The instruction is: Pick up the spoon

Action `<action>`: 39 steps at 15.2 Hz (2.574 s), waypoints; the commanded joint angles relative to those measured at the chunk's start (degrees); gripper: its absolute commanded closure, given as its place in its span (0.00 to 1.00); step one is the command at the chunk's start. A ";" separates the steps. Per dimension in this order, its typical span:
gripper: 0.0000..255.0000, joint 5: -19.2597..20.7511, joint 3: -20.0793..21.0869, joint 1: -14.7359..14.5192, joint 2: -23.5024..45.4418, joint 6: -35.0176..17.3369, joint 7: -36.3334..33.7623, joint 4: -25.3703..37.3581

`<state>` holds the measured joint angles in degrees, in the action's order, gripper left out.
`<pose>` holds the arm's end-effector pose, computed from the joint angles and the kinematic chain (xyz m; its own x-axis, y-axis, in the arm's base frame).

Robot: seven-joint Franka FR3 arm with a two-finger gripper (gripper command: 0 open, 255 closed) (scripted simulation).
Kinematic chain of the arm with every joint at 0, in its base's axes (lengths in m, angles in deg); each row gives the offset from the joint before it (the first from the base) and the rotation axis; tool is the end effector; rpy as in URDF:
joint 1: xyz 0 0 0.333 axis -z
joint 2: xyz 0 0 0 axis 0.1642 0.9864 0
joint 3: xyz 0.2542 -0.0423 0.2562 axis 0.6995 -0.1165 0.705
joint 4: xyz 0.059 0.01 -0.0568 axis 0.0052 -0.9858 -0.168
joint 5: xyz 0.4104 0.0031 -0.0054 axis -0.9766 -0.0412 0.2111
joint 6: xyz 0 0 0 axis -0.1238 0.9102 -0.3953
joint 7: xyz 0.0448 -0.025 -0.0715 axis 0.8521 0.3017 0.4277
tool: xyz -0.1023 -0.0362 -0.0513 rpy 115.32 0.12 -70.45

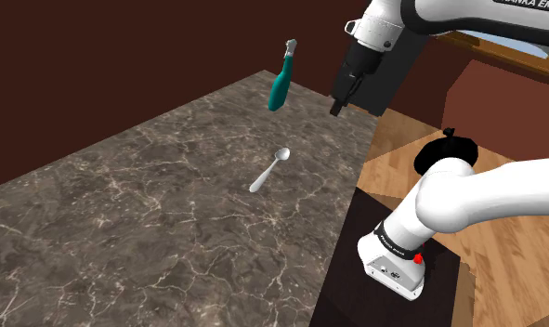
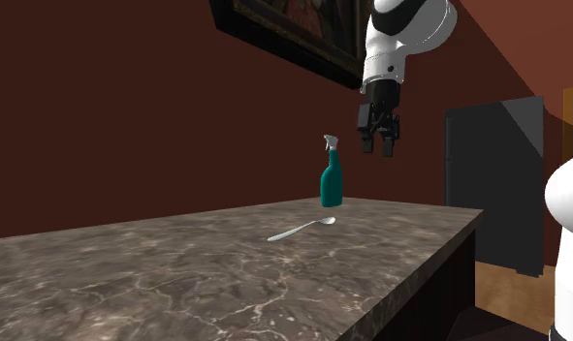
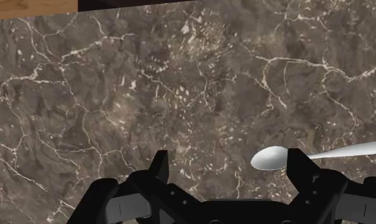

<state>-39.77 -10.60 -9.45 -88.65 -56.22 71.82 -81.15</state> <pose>0.3085 0.0326 0.5780 0.9859 0.1636 0.0352 0.1656 -0.9842 -0.0629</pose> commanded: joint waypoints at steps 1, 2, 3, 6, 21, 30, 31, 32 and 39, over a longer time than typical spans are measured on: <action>0.00 0.00 0.00 0.00 0.00 0.00 0.00 0.00; 0.00 -0.37 1.03 -0.32 1.65 -0.86 -0.88 -0.03; 0.00 -0.72 2.04 -0.63 3.35 -1.71 -1.77 -0.01; 0.00 -1.61 5.01 -1.49 8.78 -4.23 -4.42 0.42; 0.00 -2.43 11.73 -3.16 24.83 -15.71 -10.57 -0.79; 1.00 -2.46 11.78 -3.19 24.84 -15.69 -10.65 -0.75; 1.00 -2.46 11.78 -3.19 24.84 -15.70 -10.65 -0.76; 1.00 -2.43 11.73 -3.16 24.84 -15.72 -10.58 -0.78; 1.00 -2.34 11.20 -3.11 22.76 -9.91 -10.64 2.96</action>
<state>-42.15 0.70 -12.59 -65.69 -66.95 61.16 -78.78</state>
